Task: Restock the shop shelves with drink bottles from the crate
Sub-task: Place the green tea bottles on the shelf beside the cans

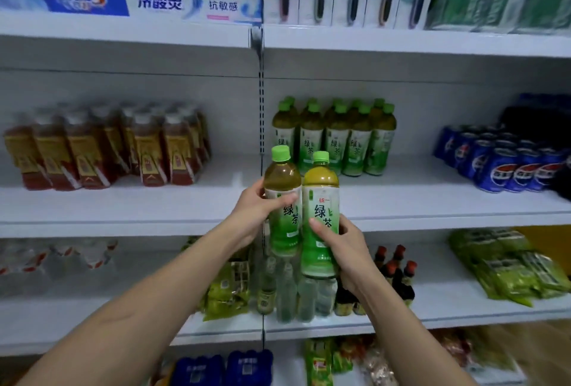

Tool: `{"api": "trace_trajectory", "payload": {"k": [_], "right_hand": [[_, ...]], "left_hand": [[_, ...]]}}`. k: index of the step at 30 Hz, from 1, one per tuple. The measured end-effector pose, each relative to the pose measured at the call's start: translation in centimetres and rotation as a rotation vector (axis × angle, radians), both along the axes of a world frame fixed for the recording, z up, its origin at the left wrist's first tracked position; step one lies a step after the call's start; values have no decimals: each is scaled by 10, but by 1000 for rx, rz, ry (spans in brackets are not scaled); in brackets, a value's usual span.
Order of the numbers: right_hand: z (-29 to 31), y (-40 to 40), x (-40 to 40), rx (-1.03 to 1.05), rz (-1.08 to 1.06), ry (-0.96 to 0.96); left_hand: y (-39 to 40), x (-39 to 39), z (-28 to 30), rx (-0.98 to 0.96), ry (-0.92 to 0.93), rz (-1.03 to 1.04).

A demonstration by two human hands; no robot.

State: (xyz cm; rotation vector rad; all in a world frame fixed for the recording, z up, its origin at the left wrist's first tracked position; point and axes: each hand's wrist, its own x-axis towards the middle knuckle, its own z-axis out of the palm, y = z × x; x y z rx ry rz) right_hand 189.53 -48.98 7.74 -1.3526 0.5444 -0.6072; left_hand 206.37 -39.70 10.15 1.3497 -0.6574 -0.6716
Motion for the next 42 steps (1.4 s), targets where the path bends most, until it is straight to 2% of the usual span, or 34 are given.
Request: {"api": "trace_trajectory", "payload": {"k": [5, 17, 25, 37, 42], "right_hand": [[15, -46, 52, -5, -57, -52], [3, -119, 142, -104, -146, -86], [-3, -142, 168, -162, -160, -127], [-13, -149, 184, -267, -307, -96], [-10, -142, 174, -337, -296, 20]], "left_hand": [[-47, 44, 8, -93, 84, -5], [-105, 121, 10, -95, -84, -44], [-131, 137, 6, -154, -7, 20], [-154, 140, -7, -221, 97, 150], [-144, 134, -7, -180, 21, 210]]}}
